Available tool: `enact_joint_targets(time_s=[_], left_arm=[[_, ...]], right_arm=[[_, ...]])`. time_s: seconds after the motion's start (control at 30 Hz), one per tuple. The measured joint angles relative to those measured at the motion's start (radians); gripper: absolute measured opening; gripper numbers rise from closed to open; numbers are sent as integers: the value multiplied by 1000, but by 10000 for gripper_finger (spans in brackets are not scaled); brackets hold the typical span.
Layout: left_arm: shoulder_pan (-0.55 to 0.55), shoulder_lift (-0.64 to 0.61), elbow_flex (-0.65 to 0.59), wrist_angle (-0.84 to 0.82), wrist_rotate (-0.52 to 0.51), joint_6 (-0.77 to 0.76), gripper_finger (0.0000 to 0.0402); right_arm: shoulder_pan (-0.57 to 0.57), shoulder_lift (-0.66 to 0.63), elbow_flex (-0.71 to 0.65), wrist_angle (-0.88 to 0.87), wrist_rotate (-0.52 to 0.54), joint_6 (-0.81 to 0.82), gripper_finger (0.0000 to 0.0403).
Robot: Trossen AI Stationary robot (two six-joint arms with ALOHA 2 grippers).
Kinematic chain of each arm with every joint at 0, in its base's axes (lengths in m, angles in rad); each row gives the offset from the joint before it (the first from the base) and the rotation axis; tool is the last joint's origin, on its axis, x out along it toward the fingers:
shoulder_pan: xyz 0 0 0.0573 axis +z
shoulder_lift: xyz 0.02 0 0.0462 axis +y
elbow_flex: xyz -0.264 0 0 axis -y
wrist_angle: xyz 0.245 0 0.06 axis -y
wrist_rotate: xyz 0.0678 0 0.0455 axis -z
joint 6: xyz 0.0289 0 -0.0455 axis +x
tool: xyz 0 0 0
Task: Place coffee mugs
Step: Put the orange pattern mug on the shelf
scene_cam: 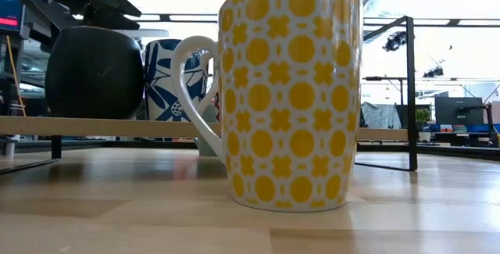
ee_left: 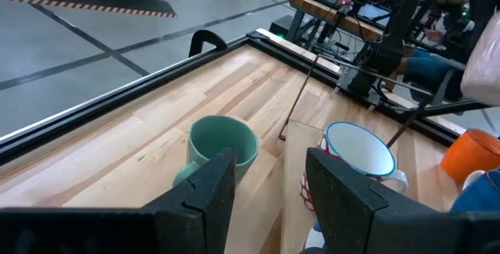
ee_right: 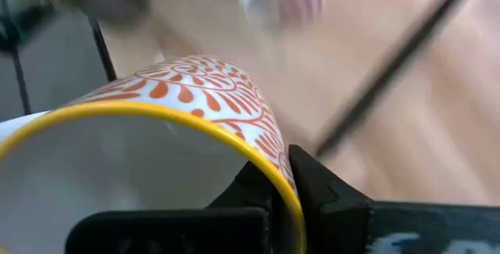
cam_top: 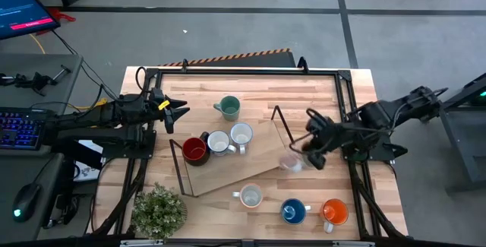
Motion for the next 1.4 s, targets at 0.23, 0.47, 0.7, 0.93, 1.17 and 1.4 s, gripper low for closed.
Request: enact_joint_targets(time_s=[0.23, 0.47, 0.7, 0.93, 1.17, 1.4], left_arm=[[0, 0, 0, 0, 0, -1, 147], [0, 0, 0, 0, 0, -19, 147], [0, 0, 0, 0, 0, -19, 147], [0, 0, 0, 0, 0, -19, 147], [0, 0, 0, 0, 0, -19, 147], [0, 0, 0, 0, 0, -19, 147]], right_arm=[[-110, 94, 75, 83, 203, -316, 0], [-298, 269, 200, -22, 134, -629, 0], [-438, 458, 422, -198, 24, -931, 0], [-512, 627, 603, -273, -35, -1199, 0], [-528, 733, 619, -319, -78, -1344, 0], [-525, 783, 619, -301, -115, -1381, 0]])
